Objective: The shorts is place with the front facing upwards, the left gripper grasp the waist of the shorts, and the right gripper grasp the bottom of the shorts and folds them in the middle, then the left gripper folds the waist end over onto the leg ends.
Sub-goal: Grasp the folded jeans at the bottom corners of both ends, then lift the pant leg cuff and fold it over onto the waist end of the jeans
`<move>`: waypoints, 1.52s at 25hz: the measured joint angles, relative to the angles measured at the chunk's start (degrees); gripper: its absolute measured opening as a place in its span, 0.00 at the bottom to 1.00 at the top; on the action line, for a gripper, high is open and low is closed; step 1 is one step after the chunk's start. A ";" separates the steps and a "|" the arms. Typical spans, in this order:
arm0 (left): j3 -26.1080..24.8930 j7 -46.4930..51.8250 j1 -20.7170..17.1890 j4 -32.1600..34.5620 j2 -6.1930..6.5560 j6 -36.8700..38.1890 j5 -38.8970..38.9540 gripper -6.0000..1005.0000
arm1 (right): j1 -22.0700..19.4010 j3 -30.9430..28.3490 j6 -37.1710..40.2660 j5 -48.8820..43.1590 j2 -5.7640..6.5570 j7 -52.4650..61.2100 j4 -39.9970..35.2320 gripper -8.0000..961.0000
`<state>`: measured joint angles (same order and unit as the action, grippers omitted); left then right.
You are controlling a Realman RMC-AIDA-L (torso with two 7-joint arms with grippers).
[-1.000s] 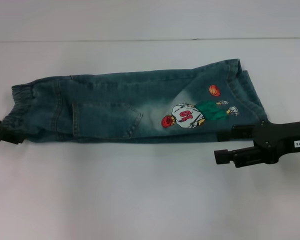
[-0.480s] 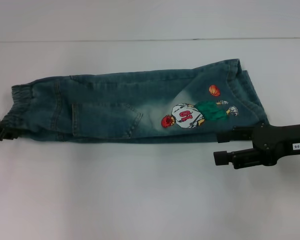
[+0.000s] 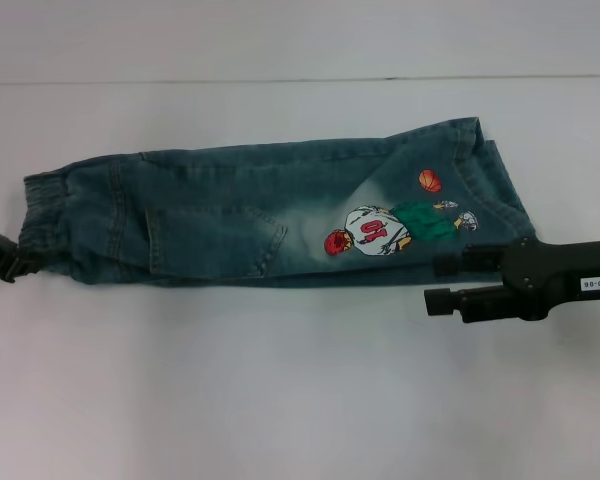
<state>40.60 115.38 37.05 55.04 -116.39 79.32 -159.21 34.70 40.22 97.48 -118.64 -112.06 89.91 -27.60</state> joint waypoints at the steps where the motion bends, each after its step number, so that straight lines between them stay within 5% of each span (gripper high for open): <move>1: -0.01 -0.02 0.04 0.36 -0.01 0.51 0.17 0.06 | 0.01 -0.10 -0.31 0.04 -0.07 0.00 0.00 0.91; 14: -0.62 -0.68 0.94 8.74 0.77 12.28 12.03 0.05 | 0.17 -4.65 -7.67 0.19 -2.82 -1.15 0.04 0.50; 17: -0.63 -0.69 1.64 9.13 1.31 13.75 15.36 0.05 | 0.19 -8.25 -12.49 1.27 -4.02 -1.45 0.25 0.38; 21: -0.71 -0.47 2.93 9.02 1.92 14.69 20.14 0.05 | 0.38 -9.50 -20.95 6.74 -7.08 -5.45 1.01 0.23; 27: -1.66 0.02 5.10 8.65 1.92 14.74 27.22 0.05 | 3.52 -9.50 -35.99 23.89 -8.21 -27.09 17.98 0.01; 32: -2.36 0.32 6.86 6.42 1.71 14.31 32.13 0.05 | 6.15 -10.40 -39.78 33.18 -8.75 -52.04 29.85 0.02; 38: -2.23 0.34 7.82 4.64 1.90 14.59 37.23 0.05 | 9.07 -14.34 -43.05 33.82 -9.10 -69.81 38.60 0.02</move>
<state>38.38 115.73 44.87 59.68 -114.49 93.91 -121.97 43.76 25.88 54.43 -84.81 -121.16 20.10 11.01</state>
